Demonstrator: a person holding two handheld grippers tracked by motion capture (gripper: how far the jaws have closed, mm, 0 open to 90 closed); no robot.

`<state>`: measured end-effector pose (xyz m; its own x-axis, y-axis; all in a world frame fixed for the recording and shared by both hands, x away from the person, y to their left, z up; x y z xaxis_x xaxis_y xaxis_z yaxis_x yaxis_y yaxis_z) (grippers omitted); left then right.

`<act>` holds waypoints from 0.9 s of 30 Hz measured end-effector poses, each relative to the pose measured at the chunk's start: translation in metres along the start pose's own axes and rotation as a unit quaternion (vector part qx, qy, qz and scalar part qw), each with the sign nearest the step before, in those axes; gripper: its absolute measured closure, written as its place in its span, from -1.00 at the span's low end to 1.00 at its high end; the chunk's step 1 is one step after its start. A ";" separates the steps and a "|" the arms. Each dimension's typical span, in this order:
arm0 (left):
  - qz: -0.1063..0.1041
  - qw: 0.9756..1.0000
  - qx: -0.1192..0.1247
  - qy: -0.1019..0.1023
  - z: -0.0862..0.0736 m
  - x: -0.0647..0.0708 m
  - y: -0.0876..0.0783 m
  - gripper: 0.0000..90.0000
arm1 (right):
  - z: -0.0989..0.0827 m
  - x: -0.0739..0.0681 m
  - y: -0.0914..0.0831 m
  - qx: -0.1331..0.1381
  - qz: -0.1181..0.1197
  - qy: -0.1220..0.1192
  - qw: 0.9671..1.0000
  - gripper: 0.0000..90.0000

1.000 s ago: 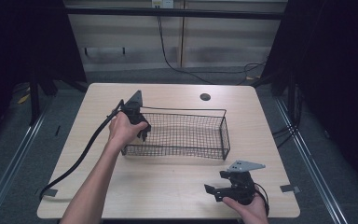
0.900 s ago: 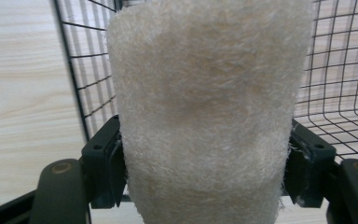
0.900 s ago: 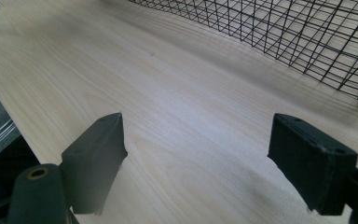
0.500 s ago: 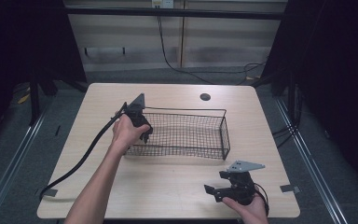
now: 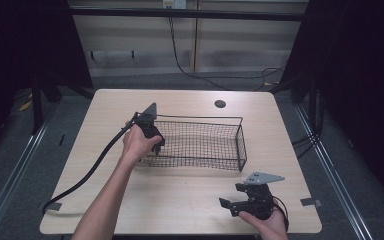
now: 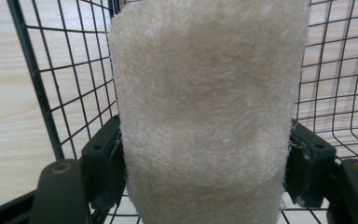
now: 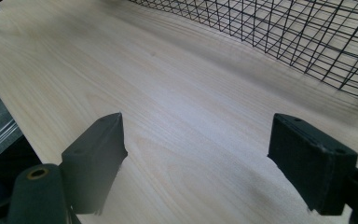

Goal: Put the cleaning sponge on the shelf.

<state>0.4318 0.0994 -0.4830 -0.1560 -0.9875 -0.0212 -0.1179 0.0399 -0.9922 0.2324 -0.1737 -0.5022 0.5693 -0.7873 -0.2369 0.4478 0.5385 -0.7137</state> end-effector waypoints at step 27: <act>-0.007 1.000 -0.012 -0.007 0.001 0.000 0.019 -0.39 | 0.000 0.000 0.000 0.000 0.000 0.002 1.000 -0.59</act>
<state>0.4301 0.0997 -0.5020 -0.1394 -0.9902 -0.0084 -0.1435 0.0286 -0.9892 0.2321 -0.1737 -0.5020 0.5665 -0.7884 -0.2398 0.4476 0.5387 -0.7137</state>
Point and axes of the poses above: each handheld gripper's, and its own axes: y roughly forward along the jaws, z roughly out of its top, x roughly to its right, the point moved 6 cm from there along y, roughly forward along the jaws, and after that the axes turned 5 degrees about -x, right-handed, at the moved point
